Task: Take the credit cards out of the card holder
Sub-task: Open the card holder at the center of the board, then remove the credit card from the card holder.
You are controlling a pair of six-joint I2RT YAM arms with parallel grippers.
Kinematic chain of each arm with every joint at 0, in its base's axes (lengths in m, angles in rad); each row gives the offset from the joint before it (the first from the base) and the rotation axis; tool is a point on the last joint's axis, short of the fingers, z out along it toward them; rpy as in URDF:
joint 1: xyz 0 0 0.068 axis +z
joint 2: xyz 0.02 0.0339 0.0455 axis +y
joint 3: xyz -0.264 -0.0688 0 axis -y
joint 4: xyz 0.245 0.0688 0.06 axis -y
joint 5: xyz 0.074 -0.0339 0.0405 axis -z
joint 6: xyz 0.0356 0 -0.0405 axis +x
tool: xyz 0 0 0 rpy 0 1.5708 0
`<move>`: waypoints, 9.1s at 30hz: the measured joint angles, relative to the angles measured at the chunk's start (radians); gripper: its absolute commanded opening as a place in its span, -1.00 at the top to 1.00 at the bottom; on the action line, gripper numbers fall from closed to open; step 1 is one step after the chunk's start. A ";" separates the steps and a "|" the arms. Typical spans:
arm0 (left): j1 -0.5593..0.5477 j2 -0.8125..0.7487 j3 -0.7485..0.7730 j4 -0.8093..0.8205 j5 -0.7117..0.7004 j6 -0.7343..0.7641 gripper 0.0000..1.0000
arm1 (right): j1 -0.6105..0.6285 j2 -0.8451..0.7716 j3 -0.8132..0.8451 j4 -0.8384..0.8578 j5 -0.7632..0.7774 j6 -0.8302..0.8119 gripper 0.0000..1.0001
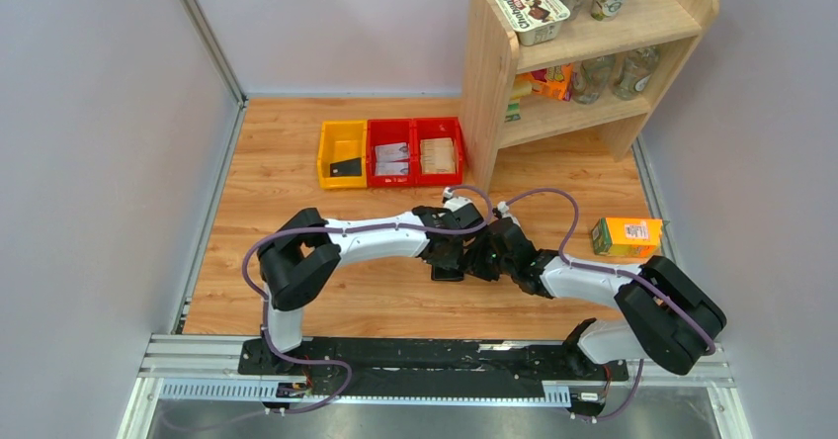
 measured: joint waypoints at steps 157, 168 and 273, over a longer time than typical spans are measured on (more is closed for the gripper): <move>0.225 -0.716 -0.839 0.331 0.016 -0.130 1.00 | 0.139 0.179 0.415 -0.158 -0.202 -0.262 -0.36; 0.225 -1.009 -0.924 0.320 0.023 -0.179 0.09 | 0.182 0.443 0.558 -0.124 -0.277 -0.258 -0.33; 0.294 -0.481 -1.048 1.286 0.379 -0.412 1.00 | -0.055 0.290 0.260 -0.020 -0.270 -0.166 0.36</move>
